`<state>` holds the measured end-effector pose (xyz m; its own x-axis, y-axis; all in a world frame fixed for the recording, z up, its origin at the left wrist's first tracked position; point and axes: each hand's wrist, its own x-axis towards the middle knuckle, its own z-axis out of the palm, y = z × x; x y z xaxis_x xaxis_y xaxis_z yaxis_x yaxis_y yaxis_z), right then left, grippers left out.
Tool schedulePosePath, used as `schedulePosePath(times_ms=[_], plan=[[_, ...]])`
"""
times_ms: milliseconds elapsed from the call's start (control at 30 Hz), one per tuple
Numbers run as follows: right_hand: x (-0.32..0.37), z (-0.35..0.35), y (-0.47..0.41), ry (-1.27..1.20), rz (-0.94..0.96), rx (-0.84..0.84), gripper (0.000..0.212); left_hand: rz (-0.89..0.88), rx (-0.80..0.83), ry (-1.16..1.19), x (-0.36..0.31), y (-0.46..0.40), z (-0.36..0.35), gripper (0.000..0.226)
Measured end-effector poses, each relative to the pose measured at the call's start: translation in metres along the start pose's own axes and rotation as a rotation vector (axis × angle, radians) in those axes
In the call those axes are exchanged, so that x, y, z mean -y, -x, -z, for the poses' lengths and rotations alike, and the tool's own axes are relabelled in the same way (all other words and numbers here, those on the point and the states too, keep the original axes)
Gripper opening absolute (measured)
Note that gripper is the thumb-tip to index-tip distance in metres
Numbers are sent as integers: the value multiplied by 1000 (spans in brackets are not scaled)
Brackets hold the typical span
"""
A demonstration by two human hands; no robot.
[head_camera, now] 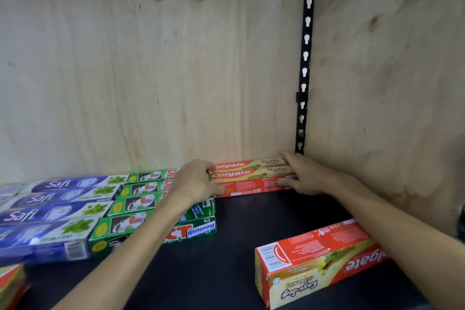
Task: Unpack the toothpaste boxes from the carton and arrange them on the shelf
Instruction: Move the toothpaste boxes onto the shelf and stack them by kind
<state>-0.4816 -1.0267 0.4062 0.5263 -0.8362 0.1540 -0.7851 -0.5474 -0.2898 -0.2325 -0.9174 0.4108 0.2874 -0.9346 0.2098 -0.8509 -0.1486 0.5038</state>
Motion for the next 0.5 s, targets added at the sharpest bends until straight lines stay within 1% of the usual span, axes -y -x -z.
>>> schedulePosePath(times_ms=[67,167,300,400,500], plan=[[-1,0,1,-12,-1,10,71,1,15,5,-1,1,0,72],[-3,-1,0,-15,-14,19,69,-7,44,6,-1,2,2,71],[4,2,7,-4,-37,4,53,-50,62,64,-2,9,13,70],[15,9,18,15,-34,-57,52,-176,-24,53,-6,25,14,59],[27,17,41,8,26,-148,64,-354,-91,127,-17,53,11,40]])
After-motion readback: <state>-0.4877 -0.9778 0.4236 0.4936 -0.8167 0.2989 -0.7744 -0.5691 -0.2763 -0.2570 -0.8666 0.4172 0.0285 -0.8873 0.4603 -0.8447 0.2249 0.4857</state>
